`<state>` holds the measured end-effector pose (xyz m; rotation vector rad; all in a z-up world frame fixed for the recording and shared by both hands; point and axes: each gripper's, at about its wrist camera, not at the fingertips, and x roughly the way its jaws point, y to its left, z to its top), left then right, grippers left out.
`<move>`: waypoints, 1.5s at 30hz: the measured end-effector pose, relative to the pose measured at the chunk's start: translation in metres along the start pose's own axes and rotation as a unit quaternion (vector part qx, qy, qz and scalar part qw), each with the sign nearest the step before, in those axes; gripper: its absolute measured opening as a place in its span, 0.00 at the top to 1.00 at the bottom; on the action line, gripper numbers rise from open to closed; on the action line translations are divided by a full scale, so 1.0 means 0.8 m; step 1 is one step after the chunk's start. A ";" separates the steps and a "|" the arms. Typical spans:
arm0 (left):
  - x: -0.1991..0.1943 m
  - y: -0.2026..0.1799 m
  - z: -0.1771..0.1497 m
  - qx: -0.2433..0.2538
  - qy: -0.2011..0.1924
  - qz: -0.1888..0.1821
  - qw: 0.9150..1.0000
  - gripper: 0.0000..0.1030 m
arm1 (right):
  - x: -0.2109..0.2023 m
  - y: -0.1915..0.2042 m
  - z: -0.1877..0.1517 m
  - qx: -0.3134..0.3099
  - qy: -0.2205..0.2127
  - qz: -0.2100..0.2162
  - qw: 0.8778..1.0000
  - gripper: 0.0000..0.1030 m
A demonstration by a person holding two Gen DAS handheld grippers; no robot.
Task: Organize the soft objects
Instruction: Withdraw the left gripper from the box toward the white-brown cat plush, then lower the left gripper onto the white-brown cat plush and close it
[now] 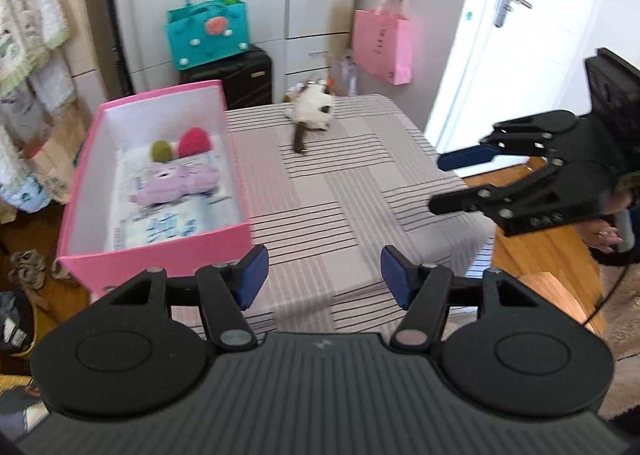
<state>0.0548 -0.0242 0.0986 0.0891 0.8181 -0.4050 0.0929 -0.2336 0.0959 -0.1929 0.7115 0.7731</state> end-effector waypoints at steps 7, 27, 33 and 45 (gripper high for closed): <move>0.050 -0.019 0.017 0.001 -0.020 -0.015 1.000 0.41 | 0.007 -0.038 -0.024 0.006 -0.016 -0.024 1.000 0.41; 0.198 -0.011 0.092 -0.063 -0.058 -0.044 0.995 0.40 | 0.079 -0.182 -0.034 0.005 -0.043 -0.051 0.998 0.35; 0.234 -0.011 0.111 -0.081 -0.071 -0.037 0.994 0.36 | 0.116 -0.209 -0.033 0.007 -0.044 -0.047 0.998 0.35; 0.305 0.002 0.152 -0.124 -0.117 -0.006 0.985 0.33 | 0.187 -0.253 -0.017 0.003 -0.046 -0.026 0.999 0.32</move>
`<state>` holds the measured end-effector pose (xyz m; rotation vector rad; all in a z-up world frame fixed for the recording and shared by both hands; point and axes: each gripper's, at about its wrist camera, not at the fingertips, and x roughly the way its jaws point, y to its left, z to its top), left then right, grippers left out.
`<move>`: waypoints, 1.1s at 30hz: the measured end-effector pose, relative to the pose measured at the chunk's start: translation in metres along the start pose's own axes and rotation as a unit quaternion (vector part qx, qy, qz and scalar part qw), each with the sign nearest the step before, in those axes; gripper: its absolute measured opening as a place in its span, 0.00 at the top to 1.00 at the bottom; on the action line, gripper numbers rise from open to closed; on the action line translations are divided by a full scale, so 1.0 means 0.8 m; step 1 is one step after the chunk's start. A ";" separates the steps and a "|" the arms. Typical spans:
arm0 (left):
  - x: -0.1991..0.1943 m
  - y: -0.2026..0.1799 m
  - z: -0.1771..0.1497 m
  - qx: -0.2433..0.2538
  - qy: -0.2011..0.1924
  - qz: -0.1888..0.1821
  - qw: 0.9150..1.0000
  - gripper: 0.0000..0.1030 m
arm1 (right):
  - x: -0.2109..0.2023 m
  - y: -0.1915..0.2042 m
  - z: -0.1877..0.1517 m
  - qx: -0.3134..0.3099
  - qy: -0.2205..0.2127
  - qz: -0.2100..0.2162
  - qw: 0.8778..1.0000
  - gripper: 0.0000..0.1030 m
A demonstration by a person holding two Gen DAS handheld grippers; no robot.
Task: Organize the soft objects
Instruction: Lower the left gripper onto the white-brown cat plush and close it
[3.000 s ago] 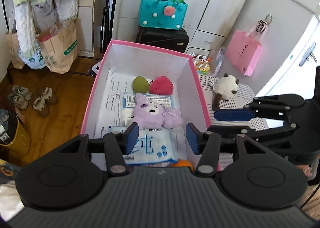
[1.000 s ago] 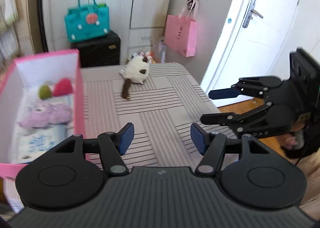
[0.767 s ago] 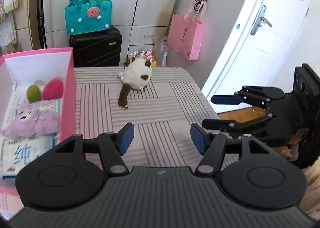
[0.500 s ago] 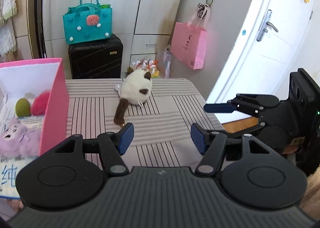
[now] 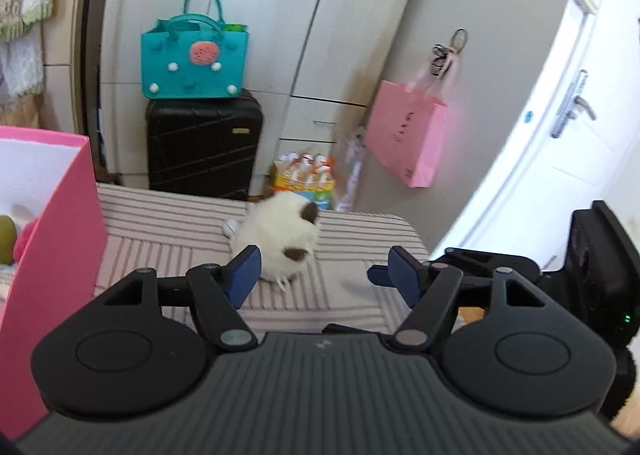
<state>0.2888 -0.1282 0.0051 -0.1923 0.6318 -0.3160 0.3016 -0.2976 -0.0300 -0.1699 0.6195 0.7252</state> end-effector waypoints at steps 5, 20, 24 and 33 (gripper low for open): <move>0.035 -0.002 0.002 0.039 -0.005 0.033 0.999 0.24 | 0.025 -0.012 0.007 -0.012 -0.010 0.002 1.000 0.20; 0.102 0.022 0.015 0.012 0.024 0.067 0.997 0.26 | 0.073 -0.049 0.002 0.006 -0.049 0.015 0.999 0.13; 0.107 0.047 0.014 -0.077 0.039 0.036 0.996 0.32 | 0.086 -0.049 0.008 0.002 -0.037 0.028 0.999 0.13; 0.113 0.041 0.003 -0.059 0.043 0.036 0.997 0.37 | 0.109 -0.057 0.015 0.051 0.008 0.048 0.997 0.14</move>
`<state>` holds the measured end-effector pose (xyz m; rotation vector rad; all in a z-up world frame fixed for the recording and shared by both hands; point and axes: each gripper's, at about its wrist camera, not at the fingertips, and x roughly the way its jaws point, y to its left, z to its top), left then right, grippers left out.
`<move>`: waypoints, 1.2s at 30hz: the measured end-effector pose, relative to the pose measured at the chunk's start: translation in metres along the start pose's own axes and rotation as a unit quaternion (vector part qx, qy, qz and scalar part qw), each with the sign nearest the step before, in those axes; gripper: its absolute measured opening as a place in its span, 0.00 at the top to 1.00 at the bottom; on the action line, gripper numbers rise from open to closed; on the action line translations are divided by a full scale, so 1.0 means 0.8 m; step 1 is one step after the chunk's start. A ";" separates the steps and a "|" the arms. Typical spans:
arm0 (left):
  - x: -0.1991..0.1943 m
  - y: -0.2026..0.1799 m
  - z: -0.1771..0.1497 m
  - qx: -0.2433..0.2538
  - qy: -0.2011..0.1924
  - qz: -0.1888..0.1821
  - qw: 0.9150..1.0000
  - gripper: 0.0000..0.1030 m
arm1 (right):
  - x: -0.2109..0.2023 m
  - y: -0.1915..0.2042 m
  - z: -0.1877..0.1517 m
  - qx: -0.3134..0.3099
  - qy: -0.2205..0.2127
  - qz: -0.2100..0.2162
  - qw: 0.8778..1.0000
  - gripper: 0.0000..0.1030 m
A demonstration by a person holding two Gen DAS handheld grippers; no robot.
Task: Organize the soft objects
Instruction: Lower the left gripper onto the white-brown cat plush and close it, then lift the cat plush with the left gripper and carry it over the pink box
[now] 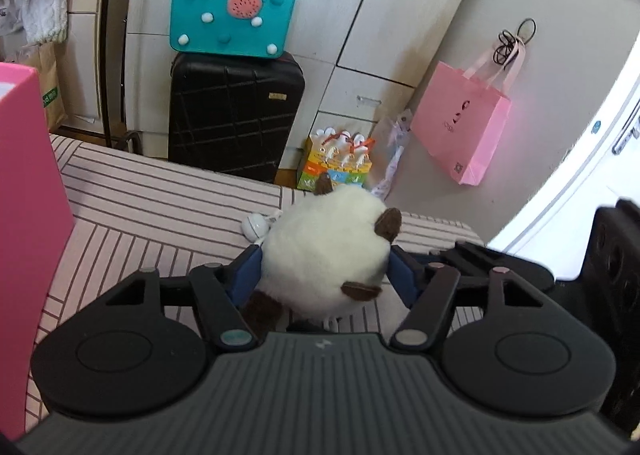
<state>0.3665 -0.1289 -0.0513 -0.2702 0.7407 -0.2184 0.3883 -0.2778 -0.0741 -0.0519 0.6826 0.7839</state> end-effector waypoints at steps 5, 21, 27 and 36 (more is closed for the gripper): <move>-0.005 -0.012 -0.004 0.013 0.020 0.004 1.000 0.40 | -0.003 0.001 -0.002 0.002 -0.012 0.012 1.000 0.29; -0.077 -0.028 -0.024 0.004 0.045 -0.037 0.998 0.43 | -0.060 0.038 -0.011 0.001 -0.006 -0.015 1.000 0.30; -0.110 -0.031 -0.040 0.003 0.047 -0.046 0.998 0.43 | -0.090 0.070 -0.016 -0.007 -0.001 -0.017 1.000 0.30; -0.156 -0.013 -0.057 -0.008 0.057 -0.086 0.995 0.44 | -0.120 0.111 -0.019 0.005 0.013 -0.025 1.000 0.28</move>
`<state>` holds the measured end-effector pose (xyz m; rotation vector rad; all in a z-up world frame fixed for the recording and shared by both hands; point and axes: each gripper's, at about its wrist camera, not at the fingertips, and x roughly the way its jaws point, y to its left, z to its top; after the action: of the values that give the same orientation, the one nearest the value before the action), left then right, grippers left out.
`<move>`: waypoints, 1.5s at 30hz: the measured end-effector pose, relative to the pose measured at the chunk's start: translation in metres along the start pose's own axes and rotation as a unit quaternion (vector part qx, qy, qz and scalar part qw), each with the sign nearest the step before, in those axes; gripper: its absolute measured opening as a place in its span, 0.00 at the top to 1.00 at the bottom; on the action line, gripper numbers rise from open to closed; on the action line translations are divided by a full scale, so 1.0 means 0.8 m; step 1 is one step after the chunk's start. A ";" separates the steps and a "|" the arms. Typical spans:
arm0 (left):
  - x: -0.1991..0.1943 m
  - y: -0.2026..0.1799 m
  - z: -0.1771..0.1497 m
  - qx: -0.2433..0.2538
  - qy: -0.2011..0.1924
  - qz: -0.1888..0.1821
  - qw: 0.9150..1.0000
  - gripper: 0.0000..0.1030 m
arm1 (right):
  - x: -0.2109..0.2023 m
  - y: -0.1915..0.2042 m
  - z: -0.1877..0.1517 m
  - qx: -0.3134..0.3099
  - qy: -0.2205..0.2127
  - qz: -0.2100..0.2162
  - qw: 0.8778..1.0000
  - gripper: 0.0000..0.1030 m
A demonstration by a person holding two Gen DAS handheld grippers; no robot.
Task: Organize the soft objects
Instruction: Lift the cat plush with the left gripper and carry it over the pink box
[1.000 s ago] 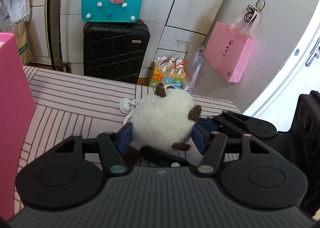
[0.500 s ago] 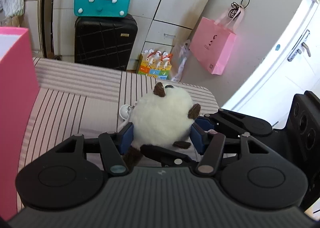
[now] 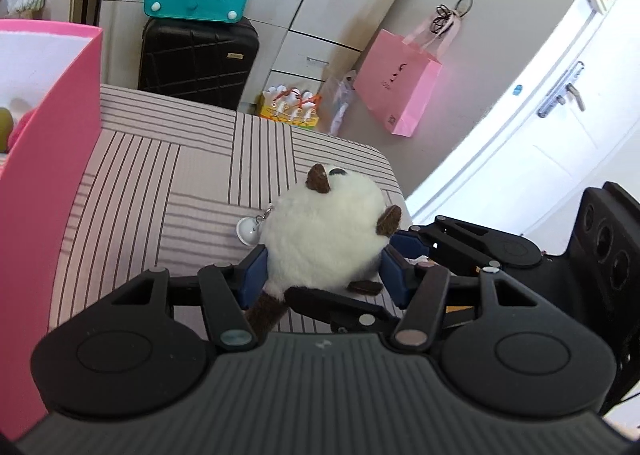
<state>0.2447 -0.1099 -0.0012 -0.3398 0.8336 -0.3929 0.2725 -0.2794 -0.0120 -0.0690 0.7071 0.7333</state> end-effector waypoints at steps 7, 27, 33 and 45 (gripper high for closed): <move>-0.049 0.010 -0.022 0.026 0.014 -0.033 0.999 0.44 | -0.023 0.034 -0.003 0.023 0.017 0.012 1.000 0.28; -0.167 0.049 -0.026 0.066 0.060 -0.063 0.994 0.45 | -0.074 0.162 0.017 -0.047 0.009 0.006 0.999 0.28; -0.208 0.070 -0.023 0.062 0.074 -0.055 0.994 0.45 | -0.076 0.203 0.033 -0.064 0.027 0.028 0.997 0.28; -0.265 0.137 -0.001 0.025 0.010 -0.036 0.999 0.42 | -0.066 0.268 0.079 -0.121 -0.027 0.066 0.990 0.29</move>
<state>0.1374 0.0846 0.0869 -0.3197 0.8316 -0.4849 0.1443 -0.1306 0.1077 -0.2247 0.5720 0.9418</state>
